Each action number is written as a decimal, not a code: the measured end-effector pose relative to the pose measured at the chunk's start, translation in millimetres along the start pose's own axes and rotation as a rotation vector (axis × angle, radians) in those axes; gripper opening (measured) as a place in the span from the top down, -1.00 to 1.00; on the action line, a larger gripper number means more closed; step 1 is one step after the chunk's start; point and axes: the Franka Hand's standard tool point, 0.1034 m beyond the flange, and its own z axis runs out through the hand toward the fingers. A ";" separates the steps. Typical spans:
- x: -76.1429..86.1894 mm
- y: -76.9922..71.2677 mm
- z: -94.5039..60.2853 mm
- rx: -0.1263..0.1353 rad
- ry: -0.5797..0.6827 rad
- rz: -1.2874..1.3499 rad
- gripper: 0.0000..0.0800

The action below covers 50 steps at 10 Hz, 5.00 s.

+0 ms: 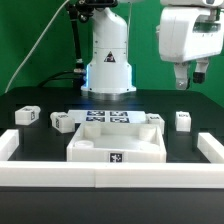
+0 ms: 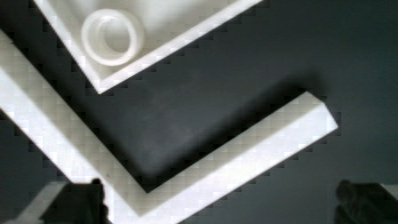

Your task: Assemble one leg

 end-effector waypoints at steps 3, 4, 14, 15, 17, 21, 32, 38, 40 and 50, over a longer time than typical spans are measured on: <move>-26.5 -5.1 17.9 -0.003 -0.041 -0.227 -0.62; -31.4 -4.5 22.0 -0.011 -0.050 -0.275 -0.62; -96.3 -3.9 68.8 0.024 -0.038 -0.536 -0.62; -96.2 -3.5 68.6 0.024 -0.038 -0.516 -0.62; -96.0 -3.9 68.9 0.025 -0.038 -0.517 -0.62; -117.2 -32.5 104.0 0.044 -0.014 -0.506 -0.62; -120.2 -42.9 125.6 0.072 -0.014 -0.489 0.85; -120.1 -42.8 125.6 0.072 -0.014 -0.489 0.85; -114.9 -35.8 125.0 0.064 -0.009 -0.590 0.85; -52.3 -49.0 124.1 0.051 0.018 -0.638 0.85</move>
Offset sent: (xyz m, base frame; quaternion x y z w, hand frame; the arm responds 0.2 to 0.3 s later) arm -0.0104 -0.0238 -0.0157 -0.0486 -0.0411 -0.1619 0.9848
